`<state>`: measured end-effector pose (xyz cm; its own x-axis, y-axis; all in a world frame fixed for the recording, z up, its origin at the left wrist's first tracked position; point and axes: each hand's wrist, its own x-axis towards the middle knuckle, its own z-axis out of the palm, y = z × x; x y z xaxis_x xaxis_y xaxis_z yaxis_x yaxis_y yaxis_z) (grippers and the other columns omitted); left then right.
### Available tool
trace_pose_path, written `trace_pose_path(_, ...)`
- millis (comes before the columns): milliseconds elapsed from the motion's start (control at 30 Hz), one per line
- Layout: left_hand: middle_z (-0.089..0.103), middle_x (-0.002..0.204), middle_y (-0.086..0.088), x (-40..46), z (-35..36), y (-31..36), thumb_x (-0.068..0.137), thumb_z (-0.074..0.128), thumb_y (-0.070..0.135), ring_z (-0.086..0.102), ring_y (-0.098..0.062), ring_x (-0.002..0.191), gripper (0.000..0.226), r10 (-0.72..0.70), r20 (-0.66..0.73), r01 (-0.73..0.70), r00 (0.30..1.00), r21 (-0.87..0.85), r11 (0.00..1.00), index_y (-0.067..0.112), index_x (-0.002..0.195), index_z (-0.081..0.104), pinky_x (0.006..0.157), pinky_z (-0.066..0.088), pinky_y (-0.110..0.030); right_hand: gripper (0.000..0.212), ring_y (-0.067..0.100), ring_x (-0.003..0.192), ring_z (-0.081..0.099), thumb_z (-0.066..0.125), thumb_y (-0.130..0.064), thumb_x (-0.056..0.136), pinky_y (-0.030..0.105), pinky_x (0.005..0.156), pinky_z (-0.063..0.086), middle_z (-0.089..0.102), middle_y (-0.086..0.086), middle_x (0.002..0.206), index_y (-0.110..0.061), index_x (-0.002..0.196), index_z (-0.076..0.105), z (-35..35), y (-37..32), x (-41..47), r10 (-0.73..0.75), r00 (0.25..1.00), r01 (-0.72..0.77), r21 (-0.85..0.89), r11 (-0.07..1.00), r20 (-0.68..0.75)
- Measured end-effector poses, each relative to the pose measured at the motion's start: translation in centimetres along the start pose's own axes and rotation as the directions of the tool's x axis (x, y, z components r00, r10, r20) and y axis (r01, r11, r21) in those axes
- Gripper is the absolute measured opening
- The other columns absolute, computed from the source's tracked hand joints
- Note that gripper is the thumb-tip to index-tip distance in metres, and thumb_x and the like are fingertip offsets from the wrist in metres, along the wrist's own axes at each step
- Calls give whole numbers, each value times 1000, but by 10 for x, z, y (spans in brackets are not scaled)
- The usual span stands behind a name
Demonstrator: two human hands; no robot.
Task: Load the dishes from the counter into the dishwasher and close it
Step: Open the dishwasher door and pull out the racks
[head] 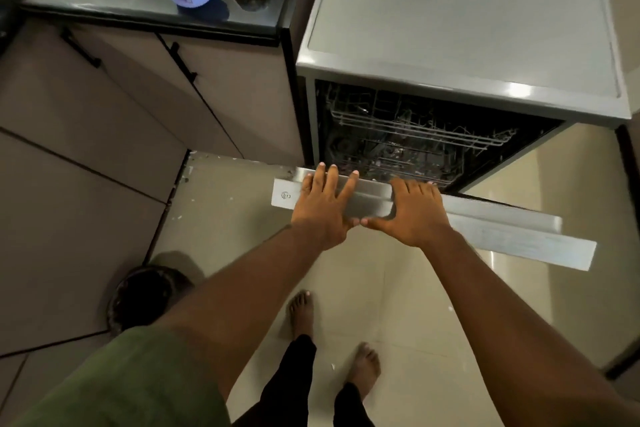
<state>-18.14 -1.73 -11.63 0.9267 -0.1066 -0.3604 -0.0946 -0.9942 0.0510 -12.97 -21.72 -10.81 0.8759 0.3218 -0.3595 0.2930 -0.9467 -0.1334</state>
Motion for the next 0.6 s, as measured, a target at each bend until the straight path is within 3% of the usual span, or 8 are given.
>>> trace_pose_path(167,-5,172,-20,-36,33,28,94,61,63,-10,-44,158,110,-133,243,131,961,21,991,28,164,-16,127,4,-61,119,29,137,50,56,-100,63,46,116,36,52,6,151,-21,151,41,48,-17,-36,-22,987,27,-26,999,160)
trace_pose_path(267,-2,172,-20,-62,72,46,93,69,54,-4,-47,158,109,-173,390,171,904,39,984,31,164,-11,125,12,-66,103,30,135,52,72,-76,75,43,112,43,51,9,152,-18,153,41,90,-20,-67,-45,952,29,57,998,303)
trace_pose_path(367,3,173,-18,-85,123,48,95,67,49,3,-47,158,101,-145,528,153,837,29,988,30,166,-3,123,20,-65,88,27,133,54,81,-57,80,37,108,47,52,10,150,-15,151,48,133,-15,-93,-82,871,-32,223,974,484)
trace_pose_path(433,11,172,-16,-101,157,46,95,66,45,15,-42,157,93,-103,573,124,813,4,992,30,166,8,122,24,-62,78,26,133,54,79,-53,84,32,106,44,54,8,149,-16,148,53,162,-14,-108,-70,839,-61,221,973,539)
trace_pose_path(533,42,156,-14,-124,202,47,92,65,39,46,-33,140,79,-58,599,93,799,-27,995,26,159,26,113,41,-51,68,29,137,51,74,-44,92,33,110,41,52,12,153,-12,148,53,208,-19,-129,-50,794,-101,212,972,607)
trace_pose_path(600,49,147,-10,-134,223,45,91,65,38,50,-31,134,75,-67,594,108,802,-34,994,26,157,30,110,43,-48,70,29,149,40,70,-37,96,32,117,31,40,13,164,-9,155,44,230,-24,-141,-49,769,-122,221,968,638)
